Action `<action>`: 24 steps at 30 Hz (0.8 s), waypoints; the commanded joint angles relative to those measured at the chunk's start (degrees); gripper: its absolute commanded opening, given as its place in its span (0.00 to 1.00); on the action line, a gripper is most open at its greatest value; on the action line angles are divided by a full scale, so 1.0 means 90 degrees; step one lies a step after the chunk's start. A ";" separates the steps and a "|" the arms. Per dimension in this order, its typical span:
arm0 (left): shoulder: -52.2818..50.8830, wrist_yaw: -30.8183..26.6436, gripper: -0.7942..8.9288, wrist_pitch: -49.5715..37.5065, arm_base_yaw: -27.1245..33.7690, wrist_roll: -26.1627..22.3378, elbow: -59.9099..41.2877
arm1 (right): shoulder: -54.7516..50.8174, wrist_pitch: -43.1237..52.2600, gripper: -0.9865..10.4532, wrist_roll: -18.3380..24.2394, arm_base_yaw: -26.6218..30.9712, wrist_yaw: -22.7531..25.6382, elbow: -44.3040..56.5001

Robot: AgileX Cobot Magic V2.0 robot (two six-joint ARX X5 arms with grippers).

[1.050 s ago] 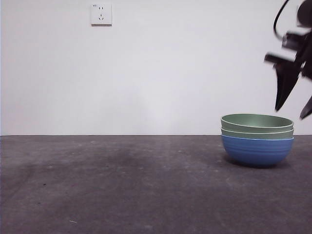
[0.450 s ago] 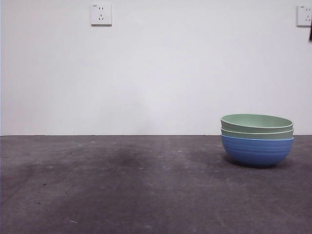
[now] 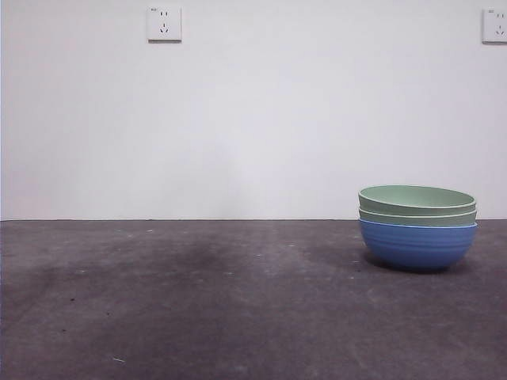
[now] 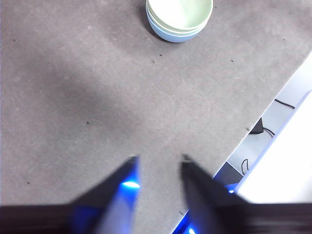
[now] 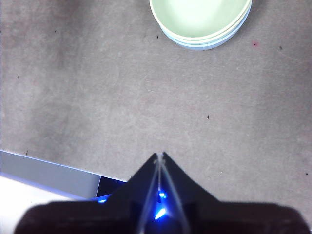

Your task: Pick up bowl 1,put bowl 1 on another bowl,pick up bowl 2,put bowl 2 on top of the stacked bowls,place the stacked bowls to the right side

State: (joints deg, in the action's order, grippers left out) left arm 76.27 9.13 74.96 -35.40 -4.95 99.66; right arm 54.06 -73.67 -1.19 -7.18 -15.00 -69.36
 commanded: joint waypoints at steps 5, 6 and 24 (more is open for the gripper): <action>-0.0005 0.0012 0.08 -0.0032 -0.0017 -0.0121 -0.0019 | -0.0010 0.0022 0.09 0.0068 -0.0019 -0.0002 0.0068; -0.0005 0.0005 0.08 -0.0034 -0.0017 -0.0121 -0.0019 | -0.0010 0.0022 0.09 0.0027 -0.0017 -0.0005 0.0068; -0.0022 -0.0080 0.08 -0.0087 0.0024 -0.0119 -0.0019 | -0.0010 0.0027 0.09 0.0000 -0.0007 0.0041 0.0068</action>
State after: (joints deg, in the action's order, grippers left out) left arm 76.27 8.86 74.50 -35.42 -5.39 99.66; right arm 54.02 -73.67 -0.84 -7.18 -14.81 -69.36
